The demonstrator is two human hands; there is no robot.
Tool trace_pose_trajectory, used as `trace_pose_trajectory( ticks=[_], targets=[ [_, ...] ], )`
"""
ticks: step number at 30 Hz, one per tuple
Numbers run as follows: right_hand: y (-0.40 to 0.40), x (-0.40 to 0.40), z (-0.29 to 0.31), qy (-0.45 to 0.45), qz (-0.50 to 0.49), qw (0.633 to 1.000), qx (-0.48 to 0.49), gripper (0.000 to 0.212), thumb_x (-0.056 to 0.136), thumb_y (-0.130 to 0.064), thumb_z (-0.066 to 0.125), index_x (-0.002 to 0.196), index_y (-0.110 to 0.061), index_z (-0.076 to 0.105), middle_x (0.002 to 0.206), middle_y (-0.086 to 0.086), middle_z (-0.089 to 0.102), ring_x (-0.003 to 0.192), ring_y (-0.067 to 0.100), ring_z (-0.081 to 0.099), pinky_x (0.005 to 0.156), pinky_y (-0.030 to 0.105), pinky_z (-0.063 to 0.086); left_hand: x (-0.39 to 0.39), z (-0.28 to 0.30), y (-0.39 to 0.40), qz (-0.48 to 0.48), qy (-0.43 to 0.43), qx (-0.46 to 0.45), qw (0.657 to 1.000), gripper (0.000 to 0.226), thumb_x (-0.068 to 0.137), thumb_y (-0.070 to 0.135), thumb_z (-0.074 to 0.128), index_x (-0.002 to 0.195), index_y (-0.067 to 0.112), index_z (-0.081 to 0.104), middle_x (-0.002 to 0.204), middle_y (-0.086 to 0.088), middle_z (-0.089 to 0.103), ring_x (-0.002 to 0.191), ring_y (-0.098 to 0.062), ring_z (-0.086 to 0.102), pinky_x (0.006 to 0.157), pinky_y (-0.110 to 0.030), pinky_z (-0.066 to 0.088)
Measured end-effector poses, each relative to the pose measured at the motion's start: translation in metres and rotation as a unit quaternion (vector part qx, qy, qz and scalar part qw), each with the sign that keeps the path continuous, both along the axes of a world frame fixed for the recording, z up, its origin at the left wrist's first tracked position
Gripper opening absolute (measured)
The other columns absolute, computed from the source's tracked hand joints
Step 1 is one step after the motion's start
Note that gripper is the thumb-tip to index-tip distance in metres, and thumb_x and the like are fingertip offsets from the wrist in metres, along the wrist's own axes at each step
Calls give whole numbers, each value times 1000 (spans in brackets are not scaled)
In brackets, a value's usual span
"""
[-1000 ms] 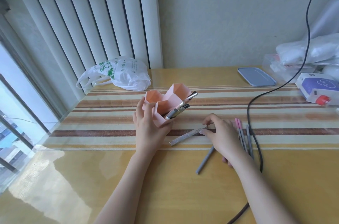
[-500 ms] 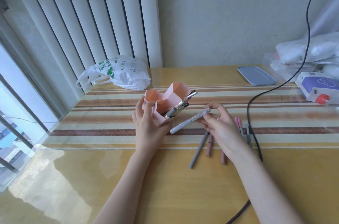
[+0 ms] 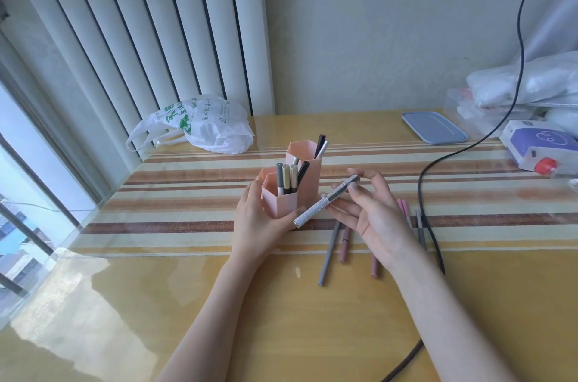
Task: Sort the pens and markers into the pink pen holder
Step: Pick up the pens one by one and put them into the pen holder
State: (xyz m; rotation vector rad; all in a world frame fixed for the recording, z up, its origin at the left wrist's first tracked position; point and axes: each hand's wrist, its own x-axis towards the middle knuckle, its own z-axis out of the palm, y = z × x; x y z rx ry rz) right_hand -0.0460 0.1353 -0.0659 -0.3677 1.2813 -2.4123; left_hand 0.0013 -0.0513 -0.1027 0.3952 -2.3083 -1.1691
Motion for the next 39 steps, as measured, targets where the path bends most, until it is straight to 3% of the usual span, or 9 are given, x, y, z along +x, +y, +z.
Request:
trace_pose_trajectory(
  ticks=[4, 9, 12, 15, 18, 21, 32, 37, 39],
  targets=[
    [0, 1, 1, -2, -1, 1000, -10, 24, 98, 2, 41, 110, -16, 51, 85, 11, 59, 98, 41, 66, 81, 45, 58, 2, 1, -1, -33, -10, -5, 999, 90, 57, 63, 67, 135, 33, 36, 123, 4, 57, 112, -19, 54, 93, -46, 46],
    [-1, 1, 0, 17, -21, 1000, 7, 20, 95, 1, 47, 108, -14, 53, 85, 10, 57, 90, 34, 68, 78, 44, 58, 9, 9, 6, -3, 67, -56, 996, 77, 73, 56, 44, 137, 13, 35, 148, -6, 29, 134, -24, 27, 106, -32, 21],
    [0, 3, 0, 41, -30, 998, 25, 20, 93, 0, 53, 109, -12, 57, 88, 9, 59, 94, 33, 66, 77, 44, 58, 17, 19, 11, 33, 267, -102, 958, 38, 86, 27, 43, 114, 3, 53, 115, -3, 48, 98, -27, 52, 85, -33, 44],
    [-3, 7, 2, 56, -24, 997, 45, 21, 91, -1, 56, 110, -10, 60, 87, 6, 66, 88, 29, 68, 73, 39, 59, 24, 26, 29, -34, 325, -222, 918, 26, 92, 26, 42, 102, 5, 53, 94, -5, 54, 78, -21, 51, 70, -25, 44],
    [-6, 11, 3, 73, -16, 996, 58, 22, 91, -2, 56, 111, -10, 61, 91, 8, 68, 82, 25, 70, 64, 36, 60, 20, 20, 44, -85, 290, -291, 908, 24, 90, 31, 51, 101, 10, 49, 87, -10, 59, 76, -20, 52, 68, -23, 43],
    [-8, 12, 2, 95, -24, 992, 73, 25, 86, -3, 61, 110, -11, 62, 94, 4, 69, 83, 22, 70, 73, 40, 58, 13, 15, 47, -95, 205, -289, 930, 31, 86, 32, 59, 107, 12, 49, 92, -5, 59, 84, -20, 54, 70, -25, 46],
    [-8, 13, 5, 130, -46, 988, 75, 19, 71, -12, 71, 89, -18, 71, 84, 0, 69, 78, 12, 66, 72, 24, 56, 11, 13, 53, -116, 99, -284, 947, 27, 94, 24, 41, 110, 6, 55, 102, -8, 62, 96, -25, 52, 78, -31, 42],
    [-8, 11, 3, 110, -36, 989, 91, 19, 74, -23, 68, 92, -16, 63, 94, 3, 74, 86, 14, 67, 76, 28, 51, 17, 13, 67, -126, 76, -151, 978, 21, 96, 26, 30, 104, 13, 46, 88, -7, 59, 75, -34, 56, 61, -46, 46],
    [-7, 11, 4, 98, -31, 991, 82, 20, 78, -23, 65, 95, -14, 58, 99, 8, 74, 82, 12, 67, 65, 19, 49, 18, 15, 68, -121, 72, -123, 982, 18, 98, 30, 31, 106, 21, 44, 82, -3, 59, 72, -30, 56, 60, -45, 48]
  ],
)
